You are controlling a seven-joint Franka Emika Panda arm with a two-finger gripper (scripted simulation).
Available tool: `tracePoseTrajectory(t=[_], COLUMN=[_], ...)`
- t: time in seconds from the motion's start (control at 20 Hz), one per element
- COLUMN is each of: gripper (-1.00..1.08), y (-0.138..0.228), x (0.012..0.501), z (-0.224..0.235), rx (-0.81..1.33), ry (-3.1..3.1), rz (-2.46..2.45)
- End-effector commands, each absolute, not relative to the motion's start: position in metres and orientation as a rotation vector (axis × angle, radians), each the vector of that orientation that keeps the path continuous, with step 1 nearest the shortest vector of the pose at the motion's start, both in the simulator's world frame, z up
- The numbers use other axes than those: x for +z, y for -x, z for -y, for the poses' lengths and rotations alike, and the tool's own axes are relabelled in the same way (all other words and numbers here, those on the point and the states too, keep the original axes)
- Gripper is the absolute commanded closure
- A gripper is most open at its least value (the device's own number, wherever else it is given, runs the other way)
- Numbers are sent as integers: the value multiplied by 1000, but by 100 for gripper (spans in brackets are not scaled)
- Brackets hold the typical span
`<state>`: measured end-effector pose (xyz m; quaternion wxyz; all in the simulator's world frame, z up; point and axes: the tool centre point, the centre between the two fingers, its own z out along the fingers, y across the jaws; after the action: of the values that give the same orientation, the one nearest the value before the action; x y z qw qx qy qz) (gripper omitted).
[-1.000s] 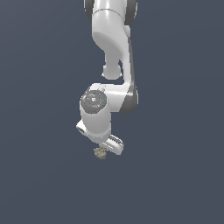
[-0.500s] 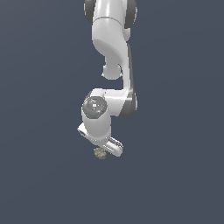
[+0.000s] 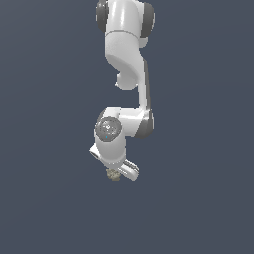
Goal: Pick up the object and move it to a goal position.
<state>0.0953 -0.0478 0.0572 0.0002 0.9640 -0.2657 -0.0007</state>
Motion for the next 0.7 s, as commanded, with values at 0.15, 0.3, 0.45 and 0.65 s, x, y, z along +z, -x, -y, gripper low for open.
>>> tracePoseTrajectory(t=[0.15,0.3,0.45,0.65], gripper=[108,108,108,108], y=[-96,-96,-96,-96], x=[58,58,58,61], z=[48,48,48,50], rx=[0,0,0,0], ry=[-3029,-3029,-3029,-3029], rz=[835,835,835,834])
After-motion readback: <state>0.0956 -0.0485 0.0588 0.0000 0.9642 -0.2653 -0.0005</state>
